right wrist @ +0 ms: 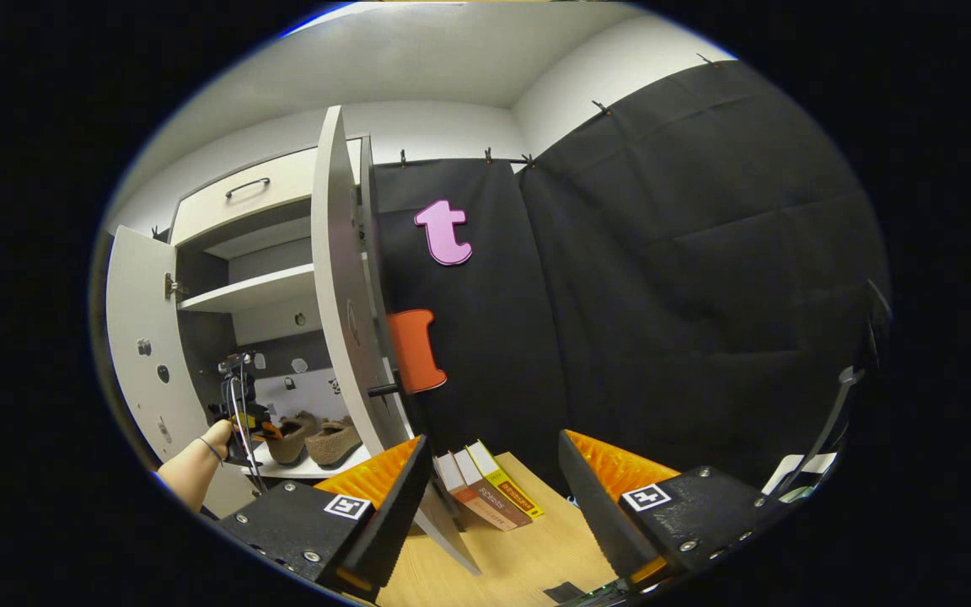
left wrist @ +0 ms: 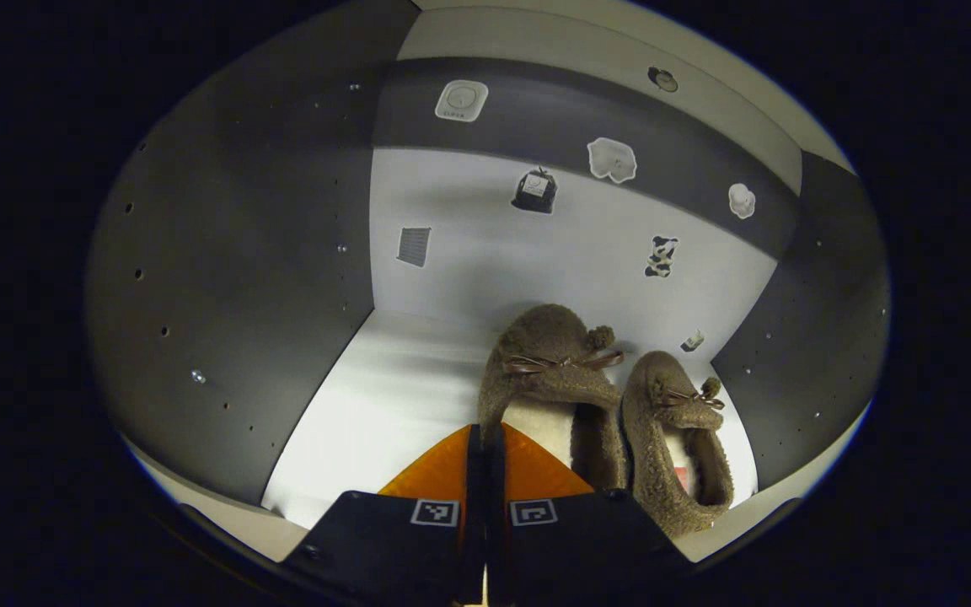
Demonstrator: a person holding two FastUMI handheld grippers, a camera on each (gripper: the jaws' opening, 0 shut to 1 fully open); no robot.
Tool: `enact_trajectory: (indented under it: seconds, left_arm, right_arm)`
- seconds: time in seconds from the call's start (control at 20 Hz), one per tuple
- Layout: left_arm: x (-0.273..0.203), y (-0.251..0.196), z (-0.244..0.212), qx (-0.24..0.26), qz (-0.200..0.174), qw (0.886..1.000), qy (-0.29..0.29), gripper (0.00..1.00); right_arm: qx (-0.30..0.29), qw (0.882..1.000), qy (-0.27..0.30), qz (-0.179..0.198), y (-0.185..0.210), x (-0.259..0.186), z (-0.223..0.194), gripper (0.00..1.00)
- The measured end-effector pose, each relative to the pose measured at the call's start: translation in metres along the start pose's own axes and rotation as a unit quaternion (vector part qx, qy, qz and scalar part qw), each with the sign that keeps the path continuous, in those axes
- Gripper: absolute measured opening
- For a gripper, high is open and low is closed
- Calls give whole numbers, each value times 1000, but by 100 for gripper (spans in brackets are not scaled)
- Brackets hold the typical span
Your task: Grab one shoe with the right hand and put it into the shoe cabinet, grab the other shoe with the left hand and put it into the shoe cabinet; then close the right door with the right hand and the left door with the left hand.
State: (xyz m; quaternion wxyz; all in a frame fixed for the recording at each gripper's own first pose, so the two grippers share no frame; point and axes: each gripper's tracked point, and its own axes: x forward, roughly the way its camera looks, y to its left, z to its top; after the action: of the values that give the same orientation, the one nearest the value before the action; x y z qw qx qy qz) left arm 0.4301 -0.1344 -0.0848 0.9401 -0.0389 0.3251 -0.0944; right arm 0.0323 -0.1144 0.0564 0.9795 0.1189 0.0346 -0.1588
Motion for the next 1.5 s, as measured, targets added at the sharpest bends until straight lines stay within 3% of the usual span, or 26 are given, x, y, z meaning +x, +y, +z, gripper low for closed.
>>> enact_trajectory:
  seconds: [0.15,0.25,0.4,0.8,1.05,1.25,1.5]
  left_arm:
    - [-8,-4,10,0,-5,1000,-23,17]
    - [-25,-5,25,14,-7,999,-52,33]
    - [-62,-18,42,27,-25,995,-90,99]
    - [-198,-19,72,45,-34,974,-220,97]
    - [-282,-7,59,45,-45,961,-269,95]
    - [-343,16,41,56,-25,950,-306,94]
    - [-399,50,7,57,-1,945,-322,94]
  right_arm:
    - [9,1000,8,3,3,4,-3,93]
    - [9,1000,8,2,2,8,-2,93]
    - [7,1000,5,4,1,12,-2,93]
    - [-12,1000,18,13,-17,31,-20,94]
    - [-38,999,26,30,-26,43,-40,94]
    - [-68,996,28,42,-29,57,-58,94]
    - [-62,995,40,71,-19,73,-91,94]
